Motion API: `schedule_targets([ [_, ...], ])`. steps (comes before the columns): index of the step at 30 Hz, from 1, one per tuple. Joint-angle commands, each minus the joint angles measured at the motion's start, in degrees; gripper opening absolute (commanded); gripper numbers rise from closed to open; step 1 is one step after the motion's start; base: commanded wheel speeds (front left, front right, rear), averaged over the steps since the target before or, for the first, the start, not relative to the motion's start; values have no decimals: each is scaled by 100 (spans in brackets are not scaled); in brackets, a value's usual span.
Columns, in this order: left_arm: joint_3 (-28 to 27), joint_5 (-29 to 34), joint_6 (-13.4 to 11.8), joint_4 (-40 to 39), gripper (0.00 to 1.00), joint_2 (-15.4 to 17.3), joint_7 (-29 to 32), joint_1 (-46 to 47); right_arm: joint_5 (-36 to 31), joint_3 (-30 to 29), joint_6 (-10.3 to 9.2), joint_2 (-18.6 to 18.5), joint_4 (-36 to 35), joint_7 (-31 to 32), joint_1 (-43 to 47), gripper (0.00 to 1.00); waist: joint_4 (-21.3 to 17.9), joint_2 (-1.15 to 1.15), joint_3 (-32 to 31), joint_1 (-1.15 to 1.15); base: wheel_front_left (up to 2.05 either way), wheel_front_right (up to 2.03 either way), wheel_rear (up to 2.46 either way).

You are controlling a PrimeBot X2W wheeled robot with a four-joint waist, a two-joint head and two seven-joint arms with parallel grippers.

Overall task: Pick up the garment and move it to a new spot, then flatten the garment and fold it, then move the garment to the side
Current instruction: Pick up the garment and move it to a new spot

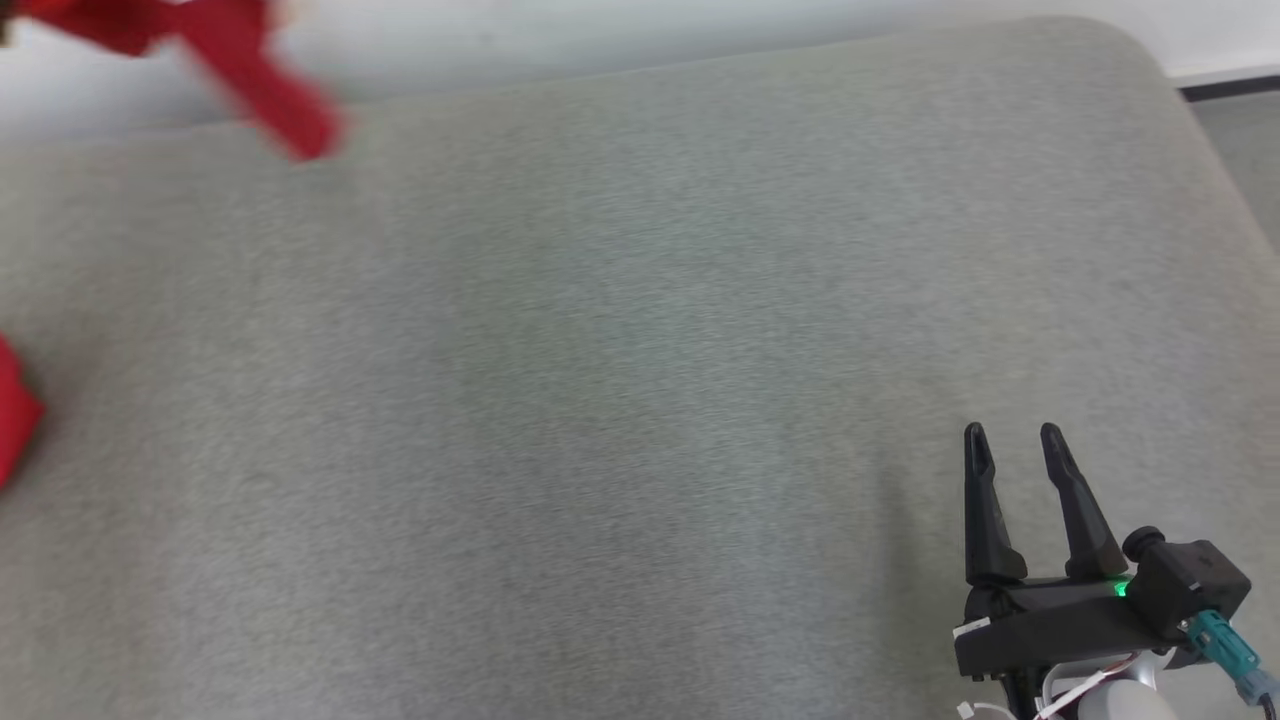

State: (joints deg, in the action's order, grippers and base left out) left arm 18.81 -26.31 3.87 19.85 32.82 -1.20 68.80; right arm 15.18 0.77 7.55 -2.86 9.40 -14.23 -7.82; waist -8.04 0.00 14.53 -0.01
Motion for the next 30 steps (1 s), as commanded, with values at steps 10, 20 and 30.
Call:
schedule_targets([
  [10,746,-139,-143,-727,0,-1160,428,-39,225,53,-12,-5,158,-98,63,100,-943,0,-67,1,0,0,0],
  [20,848,-417,-459,-907,0,-1427,-12,-1456,174,-4,-12,-5,76,-92,128,100,-799,0,-71,1,0,0,0],
  [30,685,-817,-741,-653,0,-1288,-715,-3513,-61,18,-12,-7,180,-93,16,100,-224,0,-163,1,0,0,0],
])
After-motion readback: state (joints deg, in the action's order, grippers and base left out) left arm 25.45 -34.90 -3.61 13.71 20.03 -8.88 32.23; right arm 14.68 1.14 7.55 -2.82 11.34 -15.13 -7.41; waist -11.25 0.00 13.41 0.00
